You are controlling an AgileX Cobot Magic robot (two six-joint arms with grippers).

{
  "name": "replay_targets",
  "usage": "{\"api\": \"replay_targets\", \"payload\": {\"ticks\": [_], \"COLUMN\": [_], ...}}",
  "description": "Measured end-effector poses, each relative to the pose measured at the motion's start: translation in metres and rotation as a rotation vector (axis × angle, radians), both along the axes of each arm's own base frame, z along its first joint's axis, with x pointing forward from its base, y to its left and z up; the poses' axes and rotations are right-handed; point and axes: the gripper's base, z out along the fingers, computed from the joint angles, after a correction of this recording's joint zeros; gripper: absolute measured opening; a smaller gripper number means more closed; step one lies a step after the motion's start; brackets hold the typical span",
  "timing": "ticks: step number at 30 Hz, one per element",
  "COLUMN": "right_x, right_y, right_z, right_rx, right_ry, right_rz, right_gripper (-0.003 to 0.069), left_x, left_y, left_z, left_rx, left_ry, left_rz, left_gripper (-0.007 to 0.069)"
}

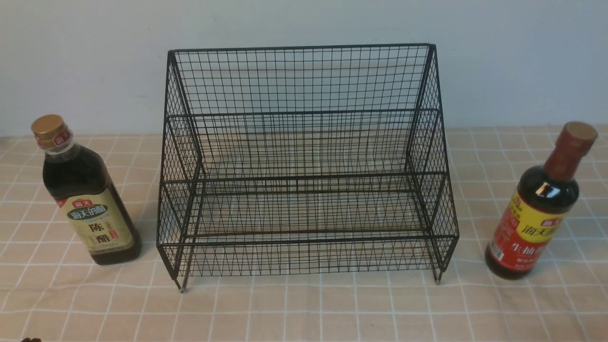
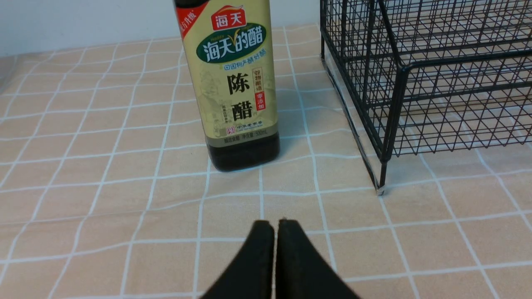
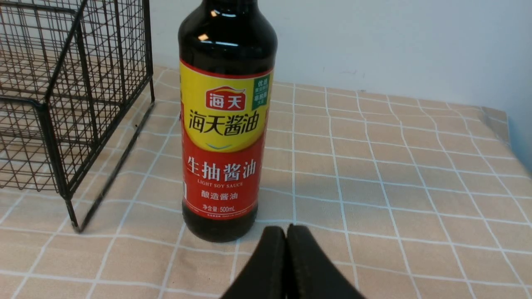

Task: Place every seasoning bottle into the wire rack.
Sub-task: Use the right arm to grab the condiment bottle closest to it

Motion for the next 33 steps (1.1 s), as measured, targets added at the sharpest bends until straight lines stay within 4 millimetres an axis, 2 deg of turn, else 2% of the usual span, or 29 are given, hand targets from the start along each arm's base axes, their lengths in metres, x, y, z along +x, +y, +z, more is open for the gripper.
{"api": "replay_targets", "payload": {"ticks": [5, 9, 16, 26, 29, 31, 33], "right_x": [0.000, 0.002, 0.001, 0.000, -0.003, -0.007, -0.006], "right_y": [0.001, 0.003, -0.006, -0.012, -0.011, -0.010, -0.009], "right_z": [0.001, 0.010, 0.028, 0.034, 0.051, 0.082, 0.102], "right_rx": [0.046, 0.276, 0.662, 0.702, 0.682, 0.608, 0.535], "right_ry": [-0.009, -0.125, -0.352, -0.435, -0.475, -0.533, -0.538], "right_rz": [0.001, -0.010, -0.095, -0.143, -0.117, -0.089, -0.073], "right_gripper": [-0.0015, -0.0015, -0.0015, -0.0015, -0.0015, -0.0015, -0.0015], "left_x": [0.000, 0.000, 0.000, 0.000, 0.000, 0.000, 0.000], "left_y": [0.000, 0.000, 0.000, 0.000, 0.000, 0.000, 0.000], "left_z": [0.000, 0.000, 0.000, 0.000, 0.000, 0.000, 0.000], "left_rx": [0.000, 0.000, 0.000, 0.000, 0.000, 0.000, 0.000], "left_ry": [0.000, 0.000, 0.000, 0.000, 0.000, 0.000, 0.000], "left_rz": [0.000, 0.000, 0.000, 0.000, 0.000, 0.000, 0.000], "left_gripper": [-0.0007, -0.0007, -0.0007, -0.0007, -0.0007, -0.0007, -0.0007]}}
